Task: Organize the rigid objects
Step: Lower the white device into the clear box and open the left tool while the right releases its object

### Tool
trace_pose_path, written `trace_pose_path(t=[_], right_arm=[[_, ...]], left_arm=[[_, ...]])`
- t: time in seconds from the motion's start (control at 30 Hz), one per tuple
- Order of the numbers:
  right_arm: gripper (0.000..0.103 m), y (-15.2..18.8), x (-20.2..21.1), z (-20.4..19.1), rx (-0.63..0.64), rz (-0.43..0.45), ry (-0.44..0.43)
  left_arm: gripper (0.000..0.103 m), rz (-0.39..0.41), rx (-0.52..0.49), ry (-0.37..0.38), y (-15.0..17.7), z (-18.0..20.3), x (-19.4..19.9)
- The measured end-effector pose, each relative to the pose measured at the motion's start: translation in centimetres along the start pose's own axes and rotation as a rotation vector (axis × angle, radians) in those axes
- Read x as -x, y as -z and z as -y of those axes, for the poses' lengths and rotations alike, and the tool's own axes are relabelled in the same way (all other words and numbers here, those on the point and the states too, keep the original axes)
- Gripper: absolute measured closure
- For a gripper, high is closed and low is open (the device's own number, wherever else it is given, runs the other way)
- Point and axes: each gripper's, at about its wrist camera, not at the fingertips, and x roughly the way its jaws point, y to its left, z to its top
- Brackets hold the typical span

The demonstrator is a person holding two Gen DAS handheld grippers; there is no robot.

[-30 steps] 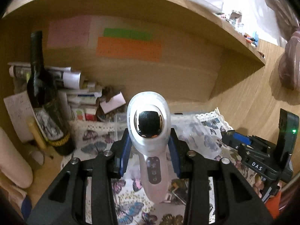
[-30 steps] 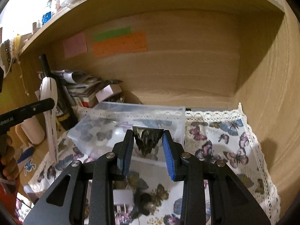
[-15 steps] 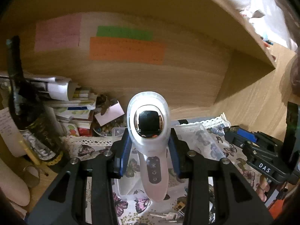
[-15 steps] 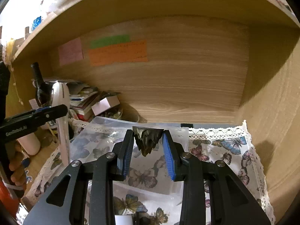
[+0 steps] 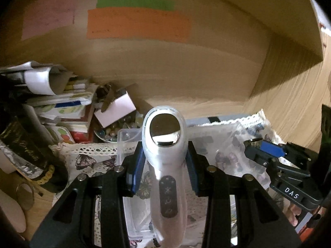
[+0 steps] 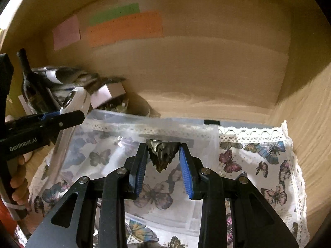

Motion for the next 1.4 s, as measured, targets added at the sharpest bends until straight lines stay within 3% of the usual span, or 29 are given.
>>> trace_pose_path(t=[0.43,0.7,1.0,1.13,1.3,1.4], right_arm=[[0.074,1.4,-3.6,-0.4,0.021,-0.109,-0.007],[0.074,1.7,-3.8,-0.7,0.032,-0.127,-0.025],[0.068,1.1,-0.2,-0.9,0.035,-0.053,-0.018],[0.060,1.1,2.3,-0.9,0.039,-0.004,-0.011],[0.057,1.3,4.9,-1.0,0.039,0.046,-0.010],[0.056,1.8,6.3,-1.1,0.044,0.067,-0.006]], left_arm=[[0.066,-0.172,-0.087,0.039,1.2,2.1,-4.2],[0.066,-0.100,-0.137,0.039,0.5,3.5,-1.7],[0.065,-0.036,-0.113,0.034,0.1,2.5,1.7],[0.054,0.017,-0.101,0.018,0.2,1.6,4.2],[0.041,0.078,-0.107,-0.019,0.8,1.1,7.1],[0.026,0.109,-0.120,-0.049,1.7,1.4,8.7]])
